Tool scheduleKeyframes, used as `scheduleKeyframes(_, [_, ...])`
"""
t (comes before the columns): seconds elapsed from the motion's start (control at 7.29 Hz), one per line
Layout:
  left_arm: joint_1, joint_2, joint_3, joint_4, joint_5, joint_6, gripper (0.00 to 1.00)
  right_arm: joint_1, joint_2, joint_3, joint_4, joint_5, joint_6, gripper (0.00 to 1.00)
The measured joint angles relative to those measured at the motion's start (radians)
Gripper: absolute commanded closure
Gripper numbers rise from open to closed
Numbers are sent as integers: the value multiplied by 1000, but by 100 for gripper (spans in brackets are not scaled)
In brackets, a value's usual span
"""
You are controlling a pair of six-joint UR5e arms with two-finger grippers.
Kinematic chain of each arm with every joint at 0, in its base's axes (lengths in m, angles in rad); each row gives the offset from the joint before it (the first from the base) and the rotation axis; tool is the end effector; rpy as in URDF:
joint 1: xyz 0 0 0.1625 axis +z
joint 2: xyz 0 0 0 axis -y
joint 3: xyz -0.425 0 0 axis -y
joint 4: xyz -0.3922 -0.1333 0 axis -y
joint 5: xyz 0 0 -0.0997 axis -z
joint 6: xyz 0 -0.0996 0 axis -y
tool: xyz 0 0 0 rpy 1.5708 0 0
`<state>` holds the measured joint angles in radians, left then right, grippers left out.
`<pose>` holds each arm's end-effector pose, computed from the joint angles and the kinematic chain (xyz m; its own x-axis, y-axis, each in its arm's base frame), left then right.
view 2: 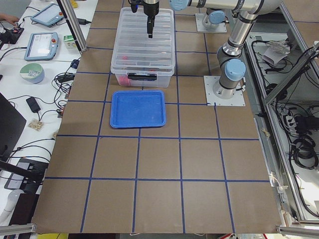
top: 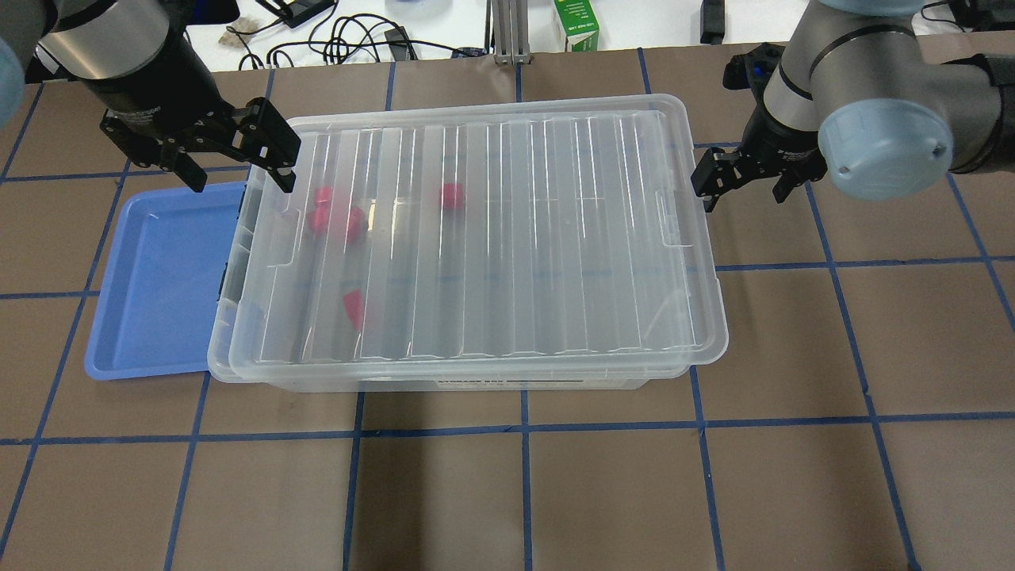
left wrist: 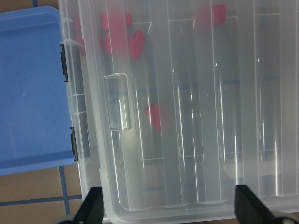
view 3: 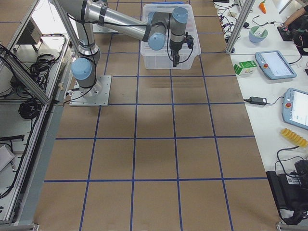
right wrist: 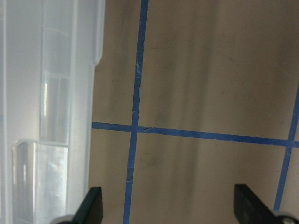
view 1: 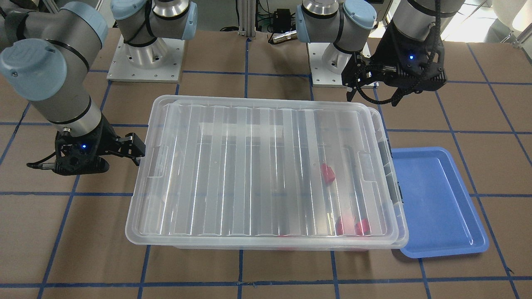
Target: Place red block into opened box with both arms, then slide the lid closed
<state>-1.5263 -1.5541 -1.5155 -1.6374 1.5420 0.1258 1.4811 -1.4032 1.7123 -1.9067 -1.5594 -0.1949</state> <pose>-0.1145 -0.4899 0.5166 -0.9963 0.0814 0.0279 0.0812 0.9967 -0.0090 0.0849 -0.5567 0.3654 -0.9944 -0.1052 -0.0060 -0.1050 0.9941 -0.0285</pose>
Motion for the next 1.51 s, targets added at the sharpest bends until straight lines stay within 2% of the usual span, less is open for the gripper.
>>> scheduleKeyframes(0.14, [0, 1, 0, 0, 0, 0, 0, 1, -21, -55, 54, -4, 6, 0])
scheduleKeyframes(0.41, [0, 3, 0, -2, 1, 0, 0, 39, -91, -186, 253, -8, 119, 0])
scheduleKeyframes(0.69, [0, -5, 6, -3, 1, -2, 0, 112, -128, -261, 386, -10, 246, 0])
scheduleKeyframes(1.51, [-18, 13, -1, 2, -2, -1, 0, 137, -140, -275, 406, 1, 275, 0])
